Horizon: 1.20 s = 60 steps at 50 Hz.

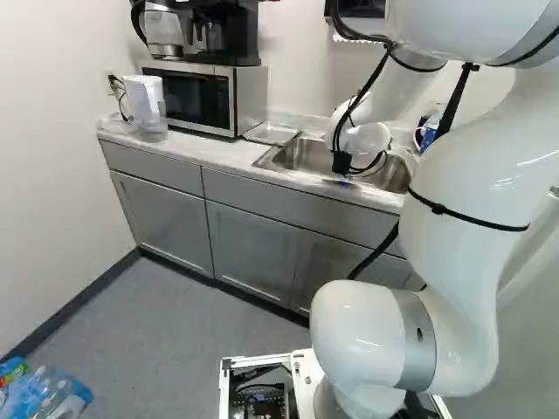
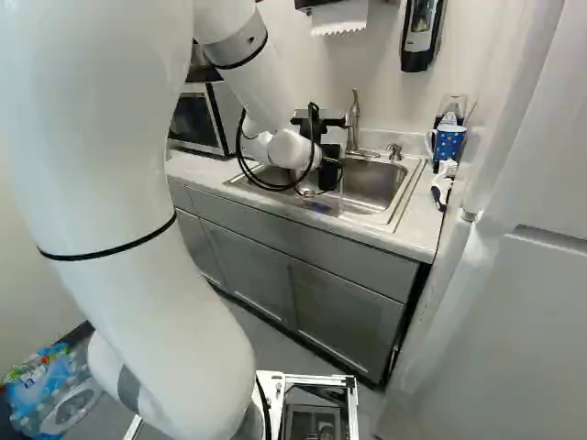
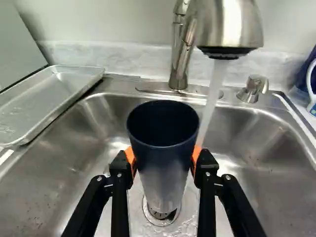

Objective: Rinse the cup and place it in the tray

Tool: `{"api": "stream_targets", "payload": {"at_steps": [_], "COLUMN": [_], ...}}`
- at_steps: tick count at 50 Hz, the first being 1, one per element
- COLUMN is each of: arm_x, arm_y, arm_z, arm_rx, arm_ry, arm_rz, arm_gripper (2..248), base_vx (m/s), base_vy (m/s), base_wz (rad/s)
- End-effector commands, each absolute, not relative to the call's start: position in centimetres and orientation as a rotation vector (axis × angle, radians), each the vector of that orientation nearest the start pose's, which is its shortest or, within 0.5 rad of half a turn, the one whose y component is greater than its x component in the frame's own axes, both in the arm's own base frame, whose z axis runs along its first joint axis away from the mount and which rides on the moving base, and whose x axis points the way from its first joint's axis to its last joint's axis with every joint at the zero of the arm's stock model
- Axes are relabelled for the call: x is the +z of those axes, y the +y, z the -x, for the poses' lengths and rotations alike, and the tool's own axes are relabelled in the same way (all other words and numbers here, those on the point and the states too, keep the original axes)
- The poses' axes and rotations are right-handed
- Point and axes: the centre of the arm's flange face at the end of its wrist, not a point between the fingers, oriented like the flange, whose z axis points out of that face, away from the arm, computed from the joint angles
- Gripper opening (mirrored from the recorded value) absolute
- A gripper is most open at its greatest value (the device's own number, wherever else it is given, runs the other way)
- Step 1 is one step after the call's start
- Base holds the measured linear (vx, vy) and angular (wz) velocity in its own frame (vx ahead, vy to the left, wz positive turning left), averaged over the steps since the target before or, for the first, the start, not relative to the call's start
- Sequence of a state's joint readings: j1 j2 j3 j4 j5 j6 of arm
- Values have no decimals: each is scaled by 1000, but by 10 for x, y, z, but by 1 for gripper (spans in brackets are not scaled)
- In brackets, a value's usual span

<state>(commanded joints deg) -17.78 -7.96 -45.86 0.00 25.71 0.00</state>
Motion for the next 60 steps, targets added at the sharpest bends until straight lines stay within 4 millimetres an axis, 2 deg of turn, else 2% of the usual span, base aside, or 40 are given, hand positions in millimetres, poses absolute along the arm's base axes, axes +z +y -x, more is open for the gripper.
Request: {"api": "stream_targets", "payload": {"at_steps": [17,60], "arm_x": [464,464], "arm_y": [-179,-179], "arm_z": [-483,-483], "arm_rx": [-1690,-1690], "arm_ry": [505,505], "arm_rz": [2817,2817], "arm_gripper": [124,124], "base_vx": [0,0], "base_vy": [0,0], "base_wz": [0,0]}}
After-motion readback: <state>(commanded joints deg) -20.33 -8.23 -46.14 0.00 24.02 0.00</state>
